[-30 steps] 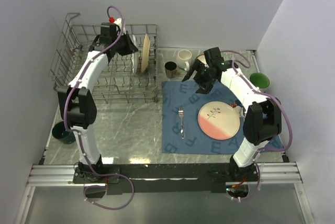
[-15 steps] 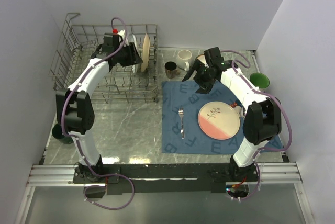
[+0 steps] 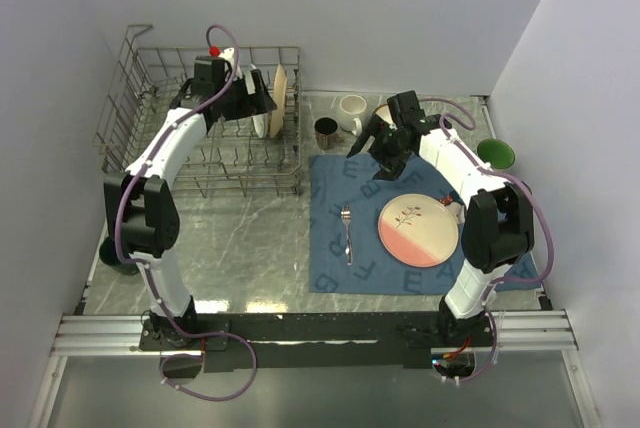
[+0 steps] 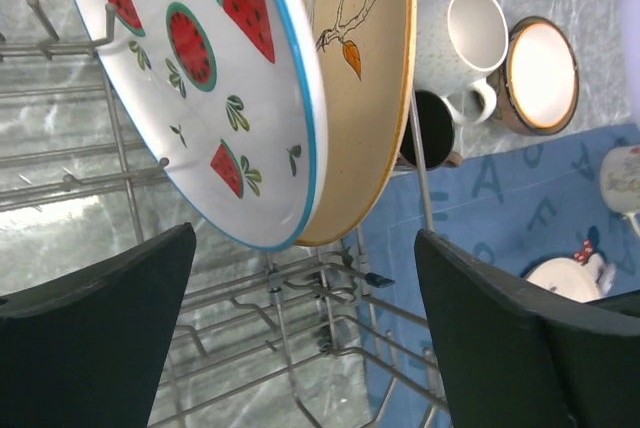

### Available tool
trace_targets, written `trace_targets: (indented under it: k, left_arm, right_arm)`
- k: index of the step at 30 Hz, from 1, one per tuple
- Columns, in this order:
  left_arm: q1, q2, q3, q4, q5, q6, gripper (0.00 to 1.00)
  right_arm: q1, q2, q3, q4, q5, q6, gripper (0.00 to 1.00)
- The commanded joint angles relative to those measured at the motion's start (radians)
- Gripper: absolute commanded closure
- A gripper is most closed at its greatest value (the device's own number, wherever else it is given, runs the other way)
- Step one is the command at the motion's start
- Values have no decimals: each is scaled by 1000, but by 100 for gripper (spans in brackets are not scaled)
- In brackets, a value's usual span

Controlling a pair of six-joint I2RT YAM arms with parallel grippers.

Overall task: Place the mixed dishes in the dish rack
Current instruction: Grab a plate with the left arm

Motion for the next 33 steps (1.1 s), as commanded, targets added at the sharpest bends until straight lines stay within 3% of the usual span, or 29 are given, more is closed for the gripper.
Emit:
trace_targets:
  k: [1, 9, 14, 28, 33]
  left_arm:
    - [0, -86, 43, 21, -30, 0, 1]
    - [6, -28, 137, 35, -81, -65, 2]
    - [11, 84, 282, 8, -76, -121, 21]
    - [11, 173, 306, -12, -116, -162, 47]
    - [11, 204, 340, -32, -85, -158, 75]
  right_arm:
    - [-13, -8, 45, 4, 3, 0, 2]
    - [-17, 1, 66, 7, -2, -3, 2]
    - [-17, -6, 59, 7, -4, -5, 3]
    - [-25, -28, 32, 12, 1, -10, 3]
    - [-28, -29, 28, 11, 0, -8, 3]
